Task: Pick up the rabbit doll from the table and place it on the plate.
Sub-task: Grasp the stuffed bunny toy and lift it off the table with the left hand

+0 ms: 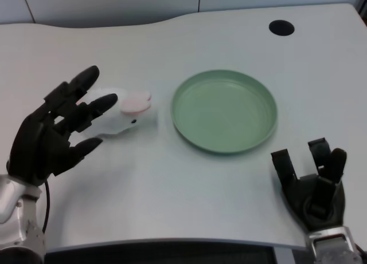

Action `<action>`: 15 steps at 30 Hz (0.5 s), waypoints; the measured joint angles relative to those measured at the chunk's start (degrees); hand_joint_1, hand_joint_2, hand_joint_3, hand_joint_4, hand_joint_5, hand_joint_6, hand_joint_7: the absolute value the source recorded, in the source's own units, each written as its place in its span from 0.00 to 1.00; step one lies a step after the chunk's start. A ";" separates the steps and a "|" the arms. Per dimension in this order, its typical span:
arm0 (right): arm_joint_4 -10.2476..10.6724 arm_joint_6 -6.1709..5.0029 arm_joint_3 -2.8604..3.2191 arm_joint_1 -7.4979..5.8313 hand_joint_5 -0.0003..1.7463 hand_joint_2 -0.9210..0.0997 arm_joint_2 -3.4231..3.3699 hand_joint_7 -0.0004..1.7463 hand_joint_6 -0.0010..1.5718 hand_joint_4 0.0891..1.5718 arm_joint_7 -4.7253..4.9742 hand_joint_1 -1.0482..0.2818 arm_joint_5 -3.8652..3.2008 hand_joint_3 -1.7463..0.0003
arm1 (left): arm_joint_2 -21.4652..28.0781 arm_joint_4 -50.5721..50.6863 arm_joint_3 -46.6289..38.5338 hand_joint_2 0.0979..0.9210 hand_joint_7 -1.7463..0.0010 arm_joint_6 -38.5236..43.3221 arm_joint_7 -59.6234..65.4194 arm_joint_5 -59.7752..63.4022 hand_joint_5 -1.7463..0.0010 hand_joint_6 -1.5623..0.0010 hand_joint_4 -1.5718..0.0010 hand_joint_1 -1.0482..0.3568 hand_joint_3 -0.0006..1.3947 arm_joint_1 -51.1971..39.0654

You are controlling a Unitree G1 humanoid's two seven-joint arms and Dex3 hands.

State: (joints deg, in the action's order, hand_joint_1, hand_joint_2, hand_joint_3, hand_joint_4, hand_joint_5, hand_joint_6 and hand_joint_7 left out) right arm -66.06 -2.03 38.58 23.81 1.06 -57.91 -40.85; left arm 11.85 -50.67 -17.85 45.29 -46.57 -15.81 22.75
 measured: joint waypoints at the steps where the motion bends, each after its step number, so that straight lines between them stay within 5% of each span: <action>1: -0.01 0.02 -0.01 0.04 1.00 0.00 0.04 0.97 0.41 0.46 0.10 0.40 0.00 0.93 | 0.88 -1.03 1.04 0.87 0.99 2.50 1.18 2.54 0.98 0.74 0.68 0.29 0.01 0.53; 8: -0.20 0.78 -0.35 0.21 1.00 0.00 0.51 0.97 0.41 0.46 0.51 0.39 0.17 0.94 | 9.39 -7.55 7.04 0.89 0.99 17.53 20.58 23.22 0.99 0.72 0.65 0.23 0.00 8.02; 15: -0.18 0.81 -0.79 0.22 1.00 0.00 1.40 0.94 0.43 0.46 0.85 0.38 0.54 0.92 | 15.86 -9.48 18.35 0.86 1.00 14.51 52.61 50.66 1.00 0.71 0.69 0.18 0.00 14.72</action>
State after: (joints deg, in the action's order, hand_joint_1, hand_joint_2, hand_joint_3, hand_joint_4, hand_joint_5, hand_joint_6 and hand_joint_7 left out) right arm -66.24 -1.23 37.79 24.03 2.46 -57.06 -40.31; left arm 27.71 -60.14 0.50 59.80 6.03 34.85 37.47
